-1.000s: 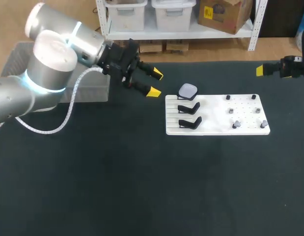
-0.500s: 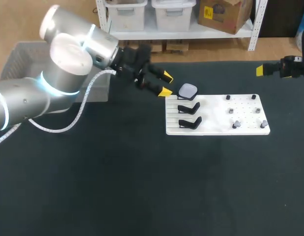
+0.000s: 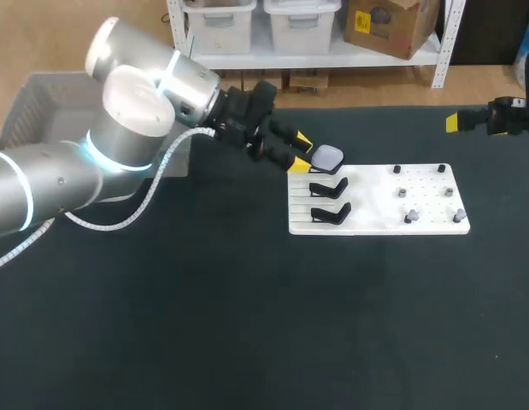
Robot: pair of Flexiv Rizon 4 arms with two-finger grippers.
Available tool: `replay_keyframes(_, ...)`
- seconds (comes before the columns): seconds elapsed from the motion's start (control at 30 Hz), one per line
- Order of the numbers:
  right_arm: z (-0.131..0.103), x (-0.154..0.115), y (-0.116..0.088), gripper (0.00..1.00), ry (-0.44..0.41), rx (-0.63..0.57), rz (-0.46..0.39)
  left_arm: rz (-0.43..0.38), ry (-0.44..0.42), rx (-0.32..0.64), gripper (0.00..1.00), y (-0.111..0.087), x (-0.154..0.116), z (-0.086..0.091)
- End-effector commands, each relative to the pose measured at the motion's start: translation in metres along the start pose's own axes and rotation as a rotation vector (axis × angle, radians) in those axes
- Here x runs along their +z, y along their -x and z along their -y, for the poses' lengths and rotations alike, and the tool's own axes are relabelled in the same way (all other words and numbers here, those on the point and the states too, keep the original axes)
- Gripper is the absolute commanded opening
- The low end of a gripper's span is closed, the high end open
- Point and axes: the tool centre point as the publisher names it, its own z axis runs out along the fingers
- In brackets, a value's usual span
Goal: Pick up each earbud case from the left stands, insert the matching earbuds, close the lid, and place the case in the box.
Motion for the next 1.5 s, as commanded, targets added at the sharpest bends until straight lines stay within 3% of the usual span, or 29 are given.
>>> replay_keyframes(0.03, 0.0, 0.0, 0.0, 1.0, 0.0, 0.0, 0.0, -0.01, -0.001, -0.003, 0.56, 0.0, 0.005, -0.004)
replay_keyframes(0.1, 0.0, 0.0, 0.0, 1.0, 0.0, 0.0, 0.0, -0.018, 0.008, -0.005, 0.49, 0.0, 0.006, -0.004)
replay_keyframes(0.2, 0.0, 0.0, 0.0, 1.0, 0.0, 0.0, 0.0, -0.02, 0.006, -0.001, 0.46, 0.001, 0.009, -0.006)
replay_keyframes(1.5, 0.0, 0.0, 0.0, 1.0, 0.0, 0.0, 0.0, -0.04, 0.0, -0.003, 0.45, -0.003, 0.028, -0.024)
